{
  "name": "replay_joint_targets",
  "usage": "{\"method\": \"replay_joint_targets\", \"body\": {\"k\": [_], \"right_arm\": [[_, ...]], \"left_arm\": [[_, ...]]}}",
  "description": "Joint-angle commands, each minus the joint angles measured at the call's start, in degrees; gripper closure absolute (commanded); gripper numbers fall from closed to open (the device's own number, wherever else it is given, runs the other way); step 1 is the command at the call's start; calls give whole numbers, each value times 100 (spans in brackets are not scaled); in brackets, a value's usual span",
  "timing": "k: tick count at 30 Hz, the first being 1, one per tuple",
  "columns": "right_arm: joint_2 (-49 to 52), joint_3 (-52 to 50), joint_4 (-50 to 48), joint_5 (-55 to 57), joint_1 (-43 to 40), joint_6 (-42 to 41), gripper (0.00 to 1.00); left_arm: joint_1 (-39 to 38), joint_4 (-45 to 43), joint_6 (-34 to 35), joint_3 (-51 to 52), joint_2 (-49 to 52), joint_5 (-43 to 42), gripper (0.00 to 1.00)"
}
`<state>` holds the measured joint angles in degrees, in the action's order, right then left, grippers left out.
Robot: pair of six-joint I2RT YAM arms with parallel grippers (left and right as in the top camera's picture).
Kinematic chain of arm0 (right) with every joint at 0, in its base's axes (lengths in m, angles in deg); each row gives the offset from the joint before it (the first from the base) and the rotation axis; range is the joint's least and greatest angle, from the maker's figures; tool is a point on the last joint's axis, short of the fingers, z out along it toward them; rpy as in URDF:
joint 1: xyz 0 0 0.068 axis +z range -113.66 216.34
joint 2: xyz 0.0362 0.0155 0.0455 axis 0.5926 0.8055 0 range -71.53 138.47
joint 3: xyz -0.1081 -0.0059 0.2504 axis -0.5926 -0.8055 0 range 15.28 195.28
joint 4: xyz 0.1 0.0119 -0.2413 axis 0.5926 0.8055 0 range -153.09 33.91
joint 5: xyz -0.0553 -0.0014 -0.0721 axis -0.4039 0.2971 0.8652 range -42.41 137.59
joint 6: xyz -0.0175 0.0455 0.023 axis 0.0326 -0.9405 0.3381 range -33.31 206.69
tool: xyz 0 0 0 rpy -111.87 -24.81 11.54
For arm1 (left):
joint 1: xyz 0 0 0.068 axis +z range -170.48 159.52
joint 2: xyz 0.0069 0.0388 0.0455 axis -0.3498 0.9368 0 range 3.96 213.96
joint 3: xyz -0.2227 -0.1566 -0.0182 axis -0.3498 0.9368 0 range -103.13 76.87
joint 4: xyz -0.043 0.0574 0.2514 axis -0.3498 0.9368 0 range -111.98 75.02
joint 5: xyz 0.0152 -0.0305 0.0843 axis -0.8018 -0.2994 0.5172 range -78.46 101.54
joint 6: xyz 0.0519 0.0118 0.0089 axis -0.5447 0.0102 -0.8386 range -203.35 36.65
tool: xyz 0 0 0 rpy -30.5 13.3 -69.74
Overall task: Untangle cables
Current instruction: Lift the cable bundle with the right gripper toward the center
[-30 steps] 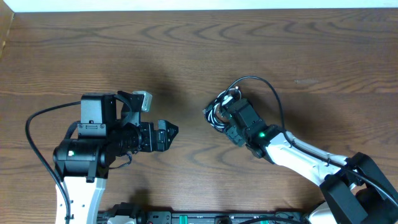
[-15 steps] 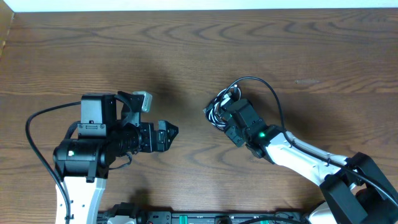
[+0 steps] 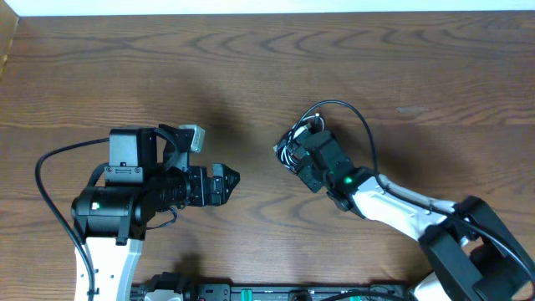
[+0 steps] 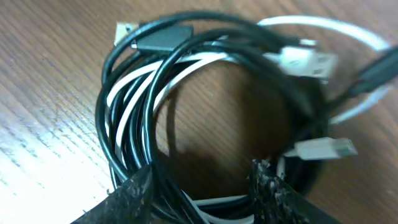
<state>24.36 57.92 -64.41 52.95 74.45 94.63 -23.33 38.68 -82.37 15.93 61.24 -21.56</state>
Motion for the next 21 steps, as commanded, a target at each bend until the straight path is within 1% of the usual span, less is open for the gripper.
{"method": "replay_joint_targets", "body": {"k": [1, 5, 6, 7, 9, 10, 12, 15, 21], "right_arm": [[376, -22, 9, 7, 13, -59, 57], [476, -22, -2, 4, 17, -63, 67], [476, -22, -9, 7, 20, -61, 71], [476, -22, -28, 4, 20, -63, 76], [476, -22, -63, 4, 20, -66, 81], [476, -22, -74, 4, 20, -81, 82], [476, -22, -87, 7, 20, -186, 87], [476, -22, -94, 7, 20, -468, 99], [382, -20, -330, -22, 35, -1379, 99]], "left_arm": [[-13, 20, -142, -118, -4, -55, 2], [-13, 17, -142, -116, -4, -52, 2], [-13, 17, -140, -116, -4, -55, 2], [-13, 17, -140, -116, -4, -52, 2], [-13, 17, -140, -116, -4, -55, 2], [-13, 17, -140, -118, -4, -55, 2], [-13, 17, -140, -116, -4, -55, 2], [-13, 17, -140, -116, -4, -55, 2], [-13, 17, -142, -116, -4, -52, 2]]}}
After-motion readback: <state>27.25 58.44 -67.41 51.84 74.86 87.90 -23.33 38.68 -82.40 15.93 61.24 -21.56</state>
